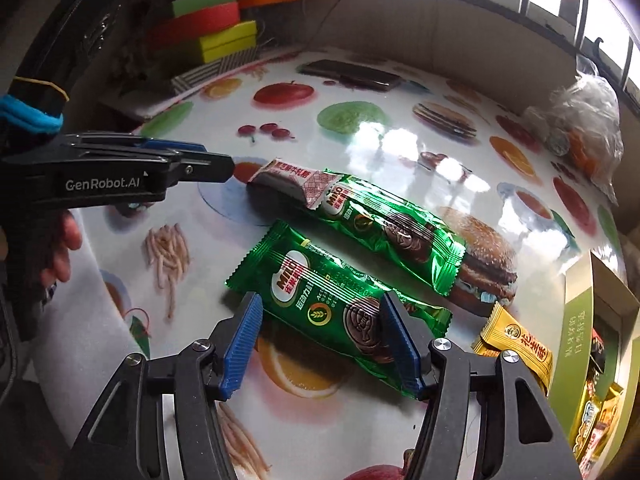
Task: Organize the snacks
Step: 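Lower both open grippers around the green biscuit pack, then grasp a green Milo pack with the right gripper while the left gripper grasps another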
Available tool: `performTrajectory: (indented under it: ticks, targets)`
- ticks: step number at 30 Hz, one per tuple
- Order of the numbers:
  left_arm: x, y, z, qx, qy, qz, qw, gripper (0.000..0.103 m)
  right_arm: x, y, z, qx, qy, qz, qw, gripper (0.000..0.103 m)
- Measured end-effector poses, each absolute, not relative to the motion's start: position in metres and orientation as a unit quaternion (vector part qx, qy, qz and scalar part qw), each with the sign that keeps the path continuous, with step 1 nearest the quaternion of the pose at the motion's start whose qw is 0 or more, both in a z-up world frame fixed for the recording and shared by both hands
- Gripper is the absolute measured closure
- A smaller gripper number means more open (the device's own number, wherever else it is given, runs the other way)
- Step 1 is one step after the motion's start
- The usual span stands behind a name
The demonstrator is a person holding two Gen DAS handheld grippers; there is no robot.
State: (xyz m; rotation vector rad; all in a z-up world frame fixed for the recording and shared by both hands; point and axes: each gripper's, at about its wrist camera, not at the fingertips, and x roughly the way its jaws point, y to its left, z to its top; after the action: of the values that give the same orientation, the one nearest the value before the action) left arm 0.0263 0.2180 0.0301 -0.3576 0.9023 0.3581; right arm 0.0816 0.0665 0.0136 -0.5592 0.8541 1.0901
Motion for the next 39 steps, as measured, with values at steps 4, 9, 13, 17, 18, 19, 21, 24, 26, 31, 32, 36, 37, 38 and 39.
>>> performTrajectory:
  ticks: [4, 9, 13, 17, 18, 19, 21, 24, 26, 31, 32, 36, 37, 38, 39]
  targets:
    - [0.027, 0.219, 0.03, -0.17, 0.434, 0.169, 0.868, 0.064, 0.076, 0.073, 0.009, -0.304, 0.367, 0.503, 0.721, 0.041]
    - [0.029, 0.219, 0.03, -0.169, 0.436, 0.169, 0.868, 0.064, 0.08, 0.084, 0.005, -0.343, 0.351, 0.497, 0.716, 0.041]
    - [0.031, 0.219, 0.029, -0.166, 0.437, 0.169, 0.868, 0.064, 0.084, 0.089, 0.004, -0.344, 0.352, 0.498, 0.715, 0.04]
    - [0.033, 0.219, 0.028, -0.166, 0.439, 0.167, 0.867, 0.064, 0.094, 0.092, 0.002, -0.321, 0.374, 0.509, 0.705, 0.036]
    - [0.034, 0.219, 0.028, -0.166, 0.439, 0.167, 0.867, 0.064, 0.096, 0.093, 0.001, -0.316, 0.382, 0.508, 0.704, 0.035]
    - [0.034, 0.219, 0.028, -0.167, 0.44, 0.167, 0.867, 0.064, 0.097, 0.094, 0.001, -0.311, 0.386, 0.511, 0.703, 0.035]
    - [0.034, 0.22, 0.027, -0.167, 0.44, 0.169, 0.866, 0.064, 0.101, 0.093, -0.001, -0.302, 0.393, 0.517, 0.698, 0.035]
    - [0.034, 0.222, 0.029, -0.168, 0.438, 0.17, 0.867, 0.064, 0.102, 0.091, -0.001, -0.293, 0.402, 0.512, 0.7, 0.035]
    - [0.034, 0.223, 0.029, -0.168, 0.437, 0.171, 0.867, 0.064, 0.101, 0.09, -0.001, -0.286, 0.405, 0.506, 0.706, 0.035]
    - [0.036, 0.222, 0.03, -0.166, 0.437, 0.169, 0.868, 0.064, 0.101, 0.084, 0.001, -0.268, 0.406, 0.493, 0.721, 0.049]
    - [0.036, 0.222, 0.03, -0.165, 0.437, 0.168, 0.868, 0.064, 0.1, 0.083, 0.001, -0.265, 0.406, 0.49, 0.724, 0.05]
    - [0.039, 0.221, 0.031, -0.161, 0.438, 0.166, 0.869, 0.064, 0.096, 0.079, 0.003, -0.254, 0.409, 0.479, 0.733, 0.056]
    - [0.039, 0.221, 0.032, -0.16, 0.437, 0.165, 0.869, 0.064, 0.096, 0.077, 0.003, -0.249, 0.41, 0.478, 0.736, 0.058]
    - [0.04, 0.22, 0.033, -0.159, 0.437, 0.165, 0.87, 0.064, 0.096, 0.075, 0.004, -0.243, 0.411, 0.477, 0.739, 0.061]
    - [0.041, 0.22, 0.033, -0.158, 0.437, 0.164, 0.87, 0.064, 0.096, 0.074, 0.006, -0.238, 0.409, 0.475, 0.742, 0.062]
